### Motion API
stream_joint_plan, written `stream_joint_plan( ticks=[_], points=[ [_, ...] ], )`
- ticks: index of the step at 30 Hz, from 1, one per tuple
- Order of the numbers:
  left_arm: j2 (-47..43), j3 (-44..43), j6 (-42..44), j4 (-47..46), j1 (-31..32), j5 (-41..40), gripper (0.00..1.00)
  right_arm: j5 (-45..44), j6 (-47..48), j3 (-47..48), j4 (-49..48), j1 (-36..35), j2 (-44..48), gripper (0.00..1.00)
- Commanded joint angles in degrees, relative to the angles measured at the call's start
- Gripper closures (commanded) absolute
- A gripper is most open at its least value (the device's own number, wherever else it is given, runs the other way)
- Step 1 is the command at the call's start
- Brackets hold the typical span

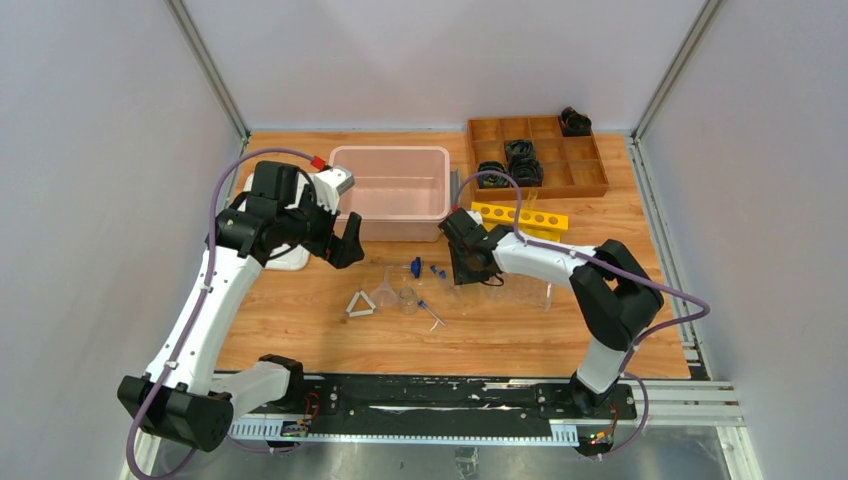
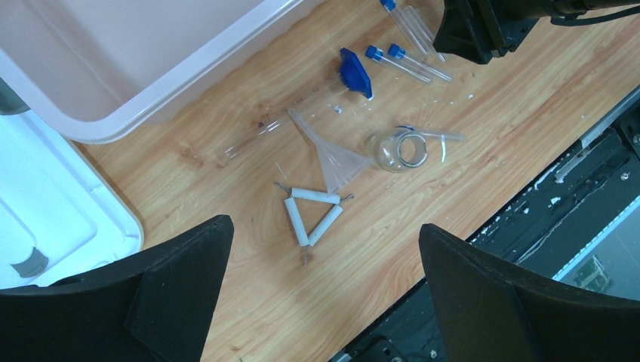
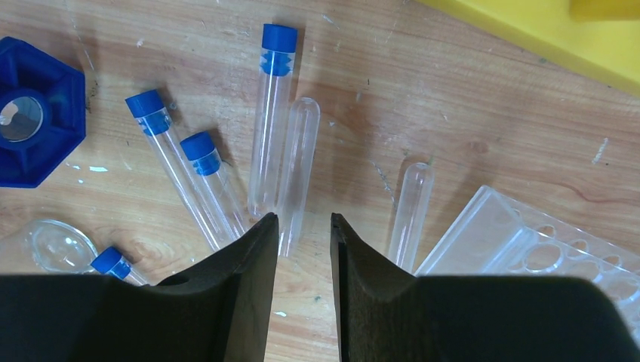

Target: Organize the chemistry lab equipment

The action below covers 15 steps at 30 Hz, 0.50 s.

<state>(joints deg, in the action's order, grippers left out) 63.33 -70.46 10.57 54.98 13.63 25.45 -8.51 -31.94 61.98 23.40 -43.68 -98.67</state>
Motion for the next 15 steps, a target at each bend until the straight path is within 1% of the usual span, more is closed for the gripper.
stream_joint_plan(
  ticks=[1, 7, 9, 10, 13, 15],
  points=[
    [0.38, -1.81, 0.59, 0.13, 0.08, 0.56, 0.00, -0.80, 0.09, 1.23, -0.46, 0.60, -1.86, 0.65],
    [0.75, -2.46, 0.77, 0.13, 0.07, 0.51, 0.00, -0.98, -0.13, 2.61, 0.51, 0.53, -4.06, 0.65],
    [0.75, -2.69, 0.77, 0.08, 0.08, 0.90, 0.00, -1.00, -0.29, 2.67, 0.67, 0.53, -4.41, 0.68],
    [0.75, -2.78, 0.85, 0.12, 0.08, 1.13, 0.00, -1.05, -0.31, 2.59, 0.79, 0.55, -4.45, 0.71],
    [0.98, -2.98, 0.90, 0.13, 0.08, 1.64, 0.00, -1.25, -0.43, 2.08, 1.41, 0.58, -3.10, 0.87],
    [1.07, -3.10, 1.30, 0.13, 0.08, 2.19, 0.00, -1.21, -0.34, 1.57, 2.19, 0.58, -1.12, 0.95]
  ],
)
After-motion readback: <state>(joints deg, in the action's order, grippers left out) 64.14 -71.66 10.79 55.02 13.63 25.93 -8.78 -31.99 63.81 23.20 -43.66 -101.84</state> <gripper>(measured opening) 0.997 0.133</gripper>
